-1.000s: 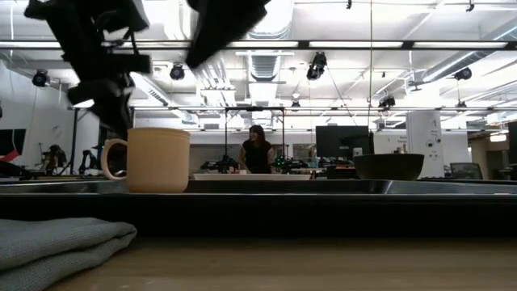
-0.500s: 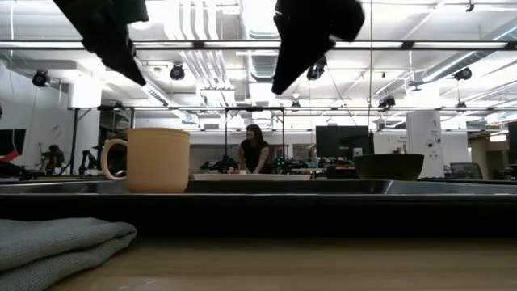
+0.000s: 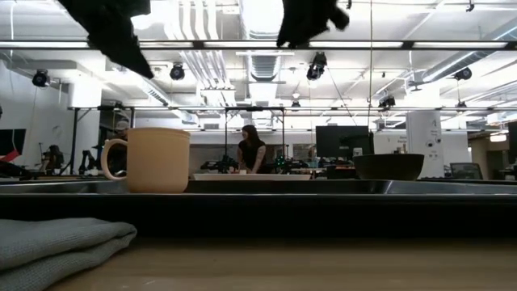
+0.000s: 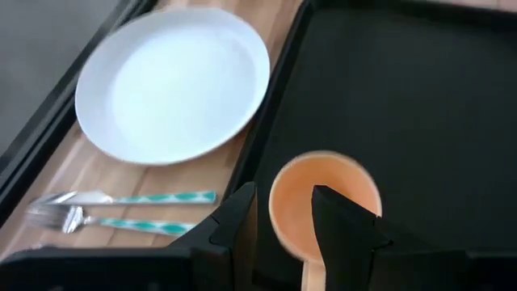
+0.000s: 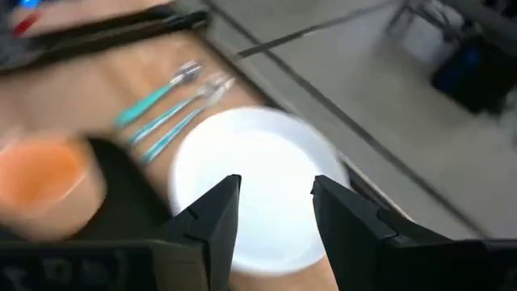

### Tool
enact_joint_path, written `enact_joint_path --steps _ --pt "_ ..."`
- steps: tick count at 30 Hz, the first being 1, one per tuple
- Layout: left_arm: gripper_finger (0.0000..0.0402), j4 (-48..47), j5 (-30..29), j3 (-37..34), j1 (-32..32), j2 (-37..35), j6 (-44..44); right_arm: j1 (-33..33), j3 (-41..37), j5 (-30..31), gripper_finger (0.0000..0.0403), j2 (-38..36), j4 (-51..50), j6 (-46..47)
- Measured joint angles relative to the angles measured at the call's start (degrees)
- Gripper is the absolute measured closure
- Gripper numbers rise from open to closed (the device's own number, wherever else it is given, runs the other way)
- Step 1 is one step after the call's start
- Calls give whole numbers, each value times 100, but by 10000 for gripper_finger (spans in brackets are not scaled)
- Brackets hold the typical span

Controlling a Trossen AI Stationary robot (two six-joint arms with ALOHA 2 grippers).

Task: Set up tray
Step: Put the white plate to the bottom right of the orange mug on the black serving tray

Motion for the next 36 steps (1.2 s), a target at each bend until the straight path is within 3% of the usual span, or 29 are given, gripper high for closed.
enact_joint_path --steps 5,11,21,36 --pt "300 29 -1 -4 0 39 2 -1423 -317 -704 255 -175 203 361" --pt "300 184 -1 -4 -2 32 272 -2514 -533 -2089 255 406 206 813" --pt "300 207 -1 -4 0 39 323 -2672 -157 -1946 255 1714 456 554" --pt "300 201 19 -4 0 39 216 -3115 -124 -2262 264 2192 512 1257"
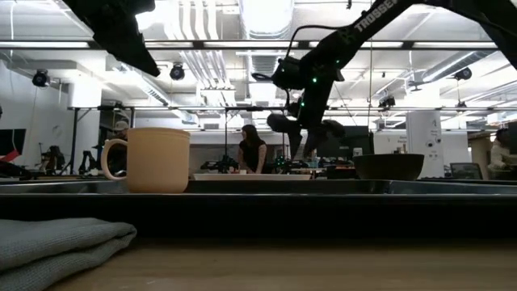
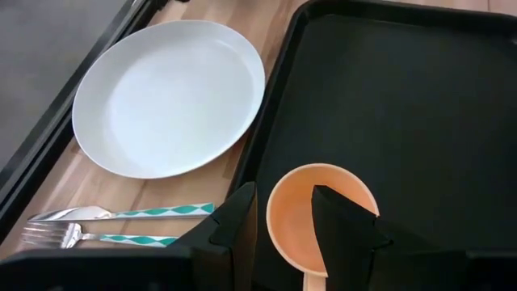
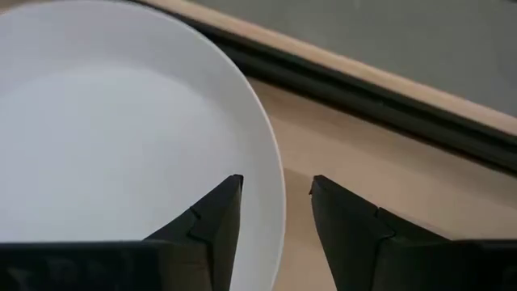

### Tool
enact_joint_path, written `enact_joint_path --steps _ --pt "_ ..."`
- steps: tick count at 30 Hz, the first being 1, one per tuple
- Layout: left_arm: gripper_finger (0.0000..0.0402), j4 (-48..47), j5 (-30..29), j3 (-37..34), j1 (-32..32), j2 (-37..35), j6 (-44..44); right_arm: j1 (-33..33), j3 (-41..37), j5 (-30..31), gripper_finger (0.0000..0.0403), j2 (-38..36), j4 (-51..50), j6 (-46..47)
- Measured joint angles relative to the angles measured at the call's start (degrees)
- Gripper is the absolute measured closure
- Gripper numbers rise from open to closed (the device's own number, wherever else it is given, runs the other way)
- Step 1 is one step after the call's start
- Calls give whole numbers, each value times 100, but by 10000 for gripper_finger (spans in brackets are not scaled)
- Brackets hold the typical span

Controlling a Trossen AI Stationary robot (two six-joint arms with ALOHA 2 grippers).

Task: Set up tray
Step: Put the white plate to the bottom right of the orange mug on the black serving tray

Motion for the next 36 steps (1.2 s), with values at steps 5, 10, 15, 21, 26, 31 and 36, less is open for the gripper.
enact_joint_path --steps 5,10,15,21,26,31,36 --pt "300 -2 6 0 0 0 0 -10 0 30 273 197 -27 -5" --pt "300 -2 11 0 -2 0 -1 -15 -15 29 276 302 -21 8" --pt "300 -2 10 0 -2 0 -2 -22 -40 11 275 375 -15 9" --pt "300 -2 10 0 -2 0 -2 -38 -102 -288 275 591 13 87" --pt "300 -2 8 -2 -2 0 -2 -57 -111 -339 294 692 4 24" --pt "300 -2 8 -2 -2 0 -2 -72 -111 -407 377 551 -59 -80" --pt "300 -1 6 -2 -2 0 -2 -66 -103 -206 392 200 -231 -129"
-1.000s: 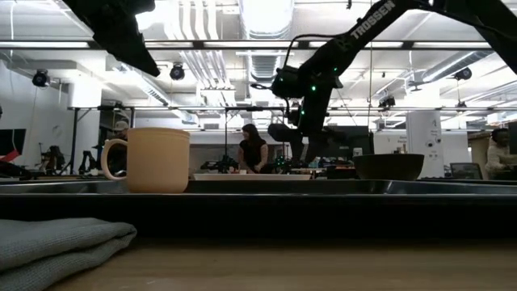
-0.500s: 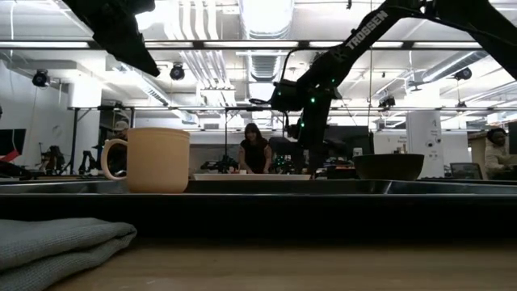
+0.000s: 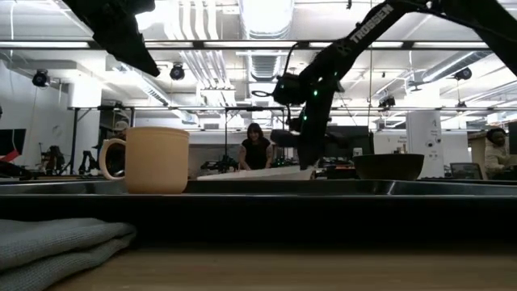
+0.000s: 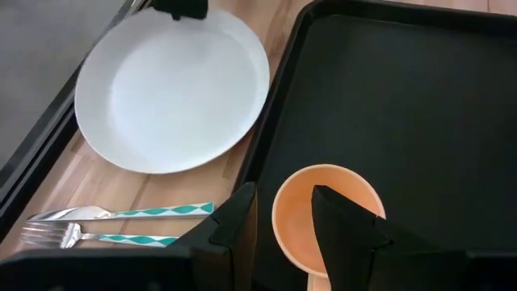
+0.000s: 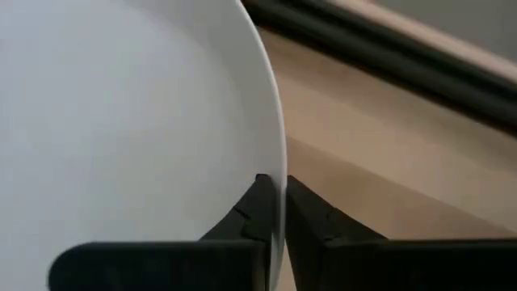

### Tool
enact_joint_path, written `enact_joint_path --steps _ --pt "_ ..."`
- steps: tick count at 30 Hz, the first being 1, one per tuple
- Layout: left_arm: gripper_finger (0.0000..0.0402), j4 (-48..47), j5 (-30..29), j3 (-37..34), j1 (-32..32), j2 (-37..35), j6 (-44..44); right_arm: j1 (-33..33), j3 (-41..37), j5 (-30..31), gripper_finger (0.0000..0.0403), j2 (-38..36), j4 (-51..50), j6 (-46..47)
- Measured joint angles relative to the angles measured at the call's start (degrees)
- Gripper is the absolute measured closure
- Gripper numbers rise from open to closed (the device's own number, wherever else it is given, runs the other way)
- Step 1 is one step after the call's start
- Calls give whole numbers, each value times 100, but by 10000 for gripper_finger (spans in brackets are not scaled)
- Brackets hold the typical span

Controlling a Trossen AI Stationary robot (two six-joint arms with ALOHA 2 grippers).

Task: Set up tray
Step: Put the white plate to the bottom right of the orange mug on the black serving tray

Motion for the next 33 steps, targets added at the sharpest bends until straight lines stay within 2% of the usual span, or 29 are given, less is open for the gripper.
enact_joint_path --steps 6,12,15,19,21,25,29,33 --pt "300 1 0 0 0 0 0 0 -2 127 395 -998 -92 -104" --pt "300 0 -2 0 0 0 0 108 2 138 395 -2254 -683 -96" --pt "300 -1 -4 0 0 0 0 365 0 97 395 -2793 -1104 -76" --pt "300 -1 -4 0 0 0 0 888 0 -436 395 -3449 -1806 236" --pt "300 -1 -4 -2 0 0 8 1290 -8 -498 395 -3737 -2212 442" --pt "300 -1 -4 -2 0 4 52 2179 -250 -537 395 -4056 -2569 719" --pt "300 -1 -4 -2 0 4 57 2870 -751 -481 395 -4089 -2266 1199" --pt "300 -1 -4 -2 0 4 59 3158 -1455 -372 394 -3890 -1617 1407"
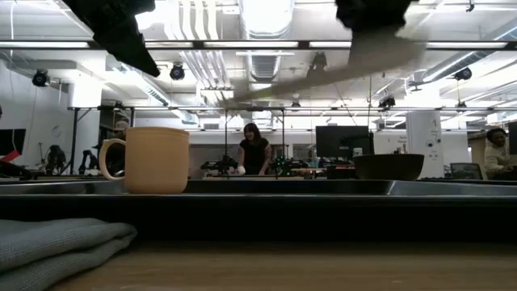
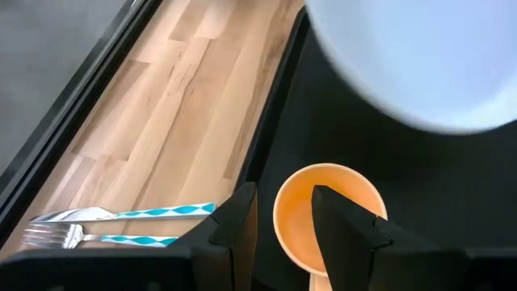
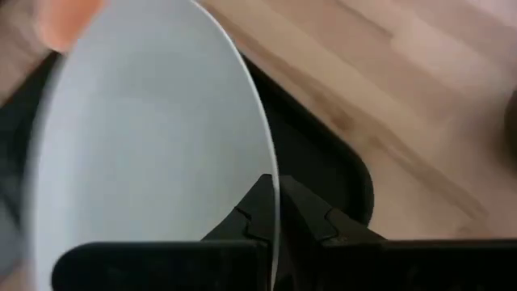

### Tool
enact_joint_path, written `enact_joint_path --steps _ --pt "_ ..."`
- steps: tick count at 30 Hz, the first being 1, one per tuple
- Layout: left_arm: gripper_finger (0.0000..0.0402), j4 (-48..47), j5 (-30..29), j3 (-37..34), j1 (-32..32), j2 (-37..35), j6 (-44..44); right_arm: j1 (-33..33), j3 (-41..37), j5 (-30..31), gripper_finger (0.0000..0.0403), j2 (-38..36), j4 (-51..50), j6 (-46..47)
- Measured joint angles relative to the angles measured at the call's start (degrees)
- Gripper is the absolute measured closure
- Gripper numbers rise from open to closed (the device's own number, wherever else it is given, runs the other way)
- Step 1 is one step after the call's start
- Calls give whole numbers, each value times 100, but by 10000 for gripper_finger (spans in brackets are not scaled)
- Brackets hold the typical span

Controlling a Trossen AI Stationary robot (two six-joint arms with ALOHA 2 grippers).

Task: Set up tray
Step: Put the white plate to the bottom right of the orange mug on the black serving tray

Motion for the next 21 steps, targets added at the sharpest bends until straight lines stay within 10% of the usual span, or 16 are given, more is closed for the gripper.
enact_joint_path --steps 21 --pt "300 0 0 0 0 2 -20 95 -788 -611 395 1971 2802 -368"
